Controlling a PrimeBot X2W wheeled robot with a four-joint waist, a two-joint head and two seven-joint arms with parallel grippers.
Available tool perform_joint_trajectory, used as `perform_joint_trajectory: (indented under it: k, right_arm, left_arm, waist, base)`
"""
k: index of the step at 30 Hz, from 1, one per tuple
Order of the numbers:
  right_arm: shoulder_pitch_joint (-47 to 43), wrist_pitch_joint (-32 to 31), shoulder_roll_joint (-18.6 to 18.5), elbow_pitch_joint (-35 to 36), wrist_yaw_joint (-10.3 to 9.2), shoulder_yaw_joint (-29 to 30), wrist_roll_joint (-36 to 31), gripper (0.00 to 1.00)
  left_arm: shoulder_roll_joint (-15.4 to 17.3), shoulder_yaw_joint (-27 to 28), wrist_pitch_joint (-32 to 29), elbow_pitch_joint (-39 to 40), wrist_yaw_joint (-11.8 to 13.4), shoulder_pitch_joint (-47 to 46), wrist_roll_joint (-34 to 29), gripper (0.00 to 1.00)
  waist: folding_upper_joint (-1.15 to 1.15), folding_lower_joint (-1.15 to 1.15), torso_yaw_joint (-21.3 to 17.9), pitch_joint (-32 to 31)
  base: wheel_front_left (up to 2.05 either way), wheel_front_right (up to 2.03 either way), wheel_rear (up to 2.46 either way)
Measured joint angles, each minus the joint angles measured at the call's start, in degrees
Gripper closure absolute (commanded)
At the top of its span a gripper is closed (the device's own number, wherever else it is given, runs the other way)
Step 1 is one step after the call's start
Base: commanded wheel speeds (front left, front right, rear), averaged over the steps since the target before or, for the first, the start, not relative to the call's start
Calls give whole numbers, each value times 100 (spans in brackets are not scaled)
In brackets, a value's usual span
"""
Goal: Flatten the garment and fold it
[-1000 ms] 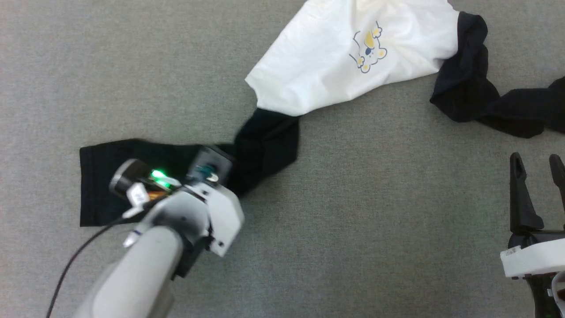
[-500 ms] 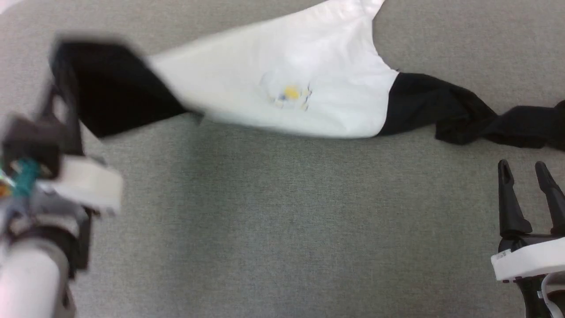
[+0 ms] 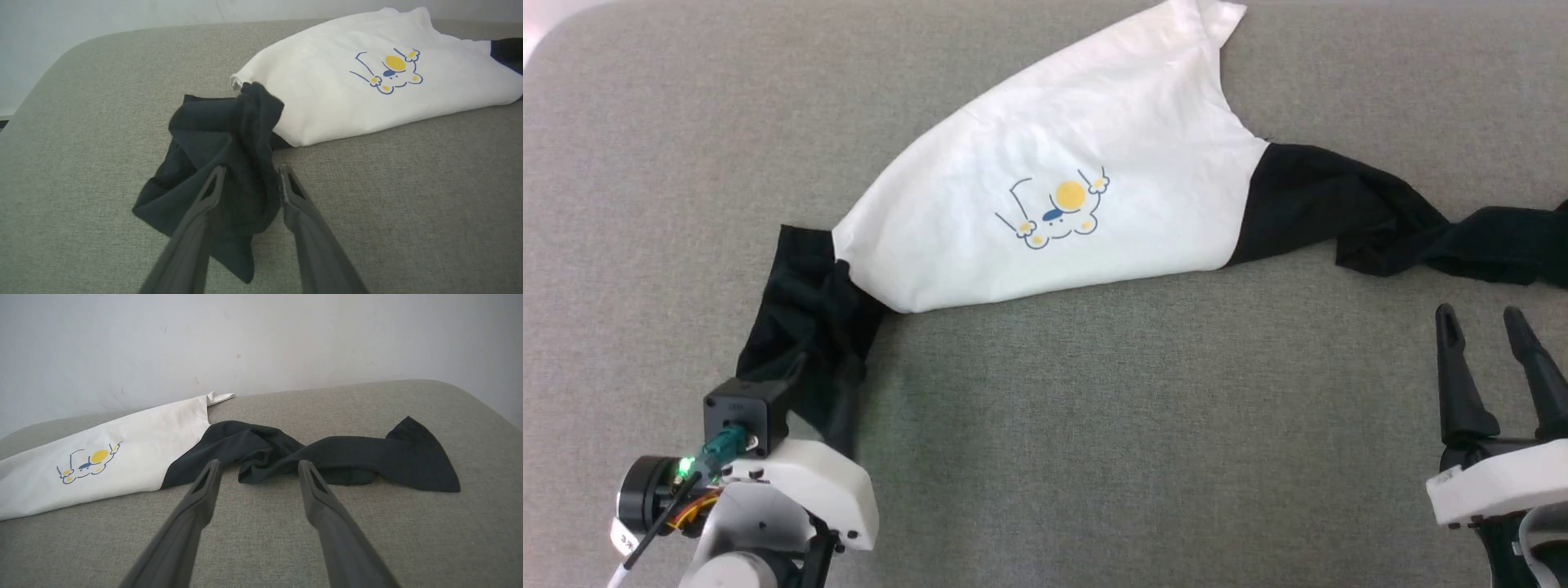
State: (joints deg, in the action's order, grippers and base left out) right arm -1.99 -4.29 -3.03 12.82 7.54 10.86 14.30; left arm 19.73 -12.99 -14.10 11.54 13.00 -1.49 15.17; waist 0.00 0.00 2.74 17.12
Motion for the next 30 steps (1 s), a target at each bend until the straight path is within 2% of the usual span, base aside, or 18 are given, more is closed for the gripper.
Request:
perform_joint_trajectory:
  k: [3, 7, 10, 13, 17, 23, 27, 30]
  right_arm:
    - [-58, -34, 0, 4, 0, -7, 0, 0]
    - [-64, -71, 0, 26, 0, -25, 0, 0]
    - [-59, -78, -1, 57, 0, -38, 1, 0]
    - [-36, -110, 0, 76, 0, -66, 2, 0]
    - [74, -123, -1, 74, 0, -79, 0, 0]
    - [246, -177, -11, 113, 0, -165, -22, 0]
    - [327, -181, -24, 108, 0, -198, -19, 0]
    - [386, -181, -37, 91, 0, -247, -3, 0]
  left_arm:
    - [-21, 85, 49, 133, -36, 22, 191, 0]
    - [-2, 240, 111, 713, -90, -120, 336, 0]
    - [137, 231, 57, 1031, -200, -580, 243, 0]
    - [200, 78, -121, 976, -394, -1220, 178, 0]
    - [166, -97, -493, 310, -670, -2212, 270, 0]
    - [318, -443, -1614, -1017, -1381, -3626, 534, 0]
    - [372, -522, -2073, -1452, -1545, -4123, 612, 0]
    - [443, -554, -2353, -1783, -1558, -4462, 600, 0]
  waist:
    - [0, 0, 8, -34]
    - [0, -1, -8, -4]
    - [1, 0, -34, 73]
    - [1, 0, -69, 184]
    - [1, 0, -123, 370]
    - [1, 1, -238, 695]
    - [1, 1, -314, 872]
    - [1, 1, -397, 1055]
  base:
    - [0, 0, 0]
    - [0, 0, 0]
    - [0, 0, 0]
    - [0, 0, 0]
    - [0, 0, 0]
    - [0, 0, 0]
    - [0, 0, 0]
    - [0, 0, 0]
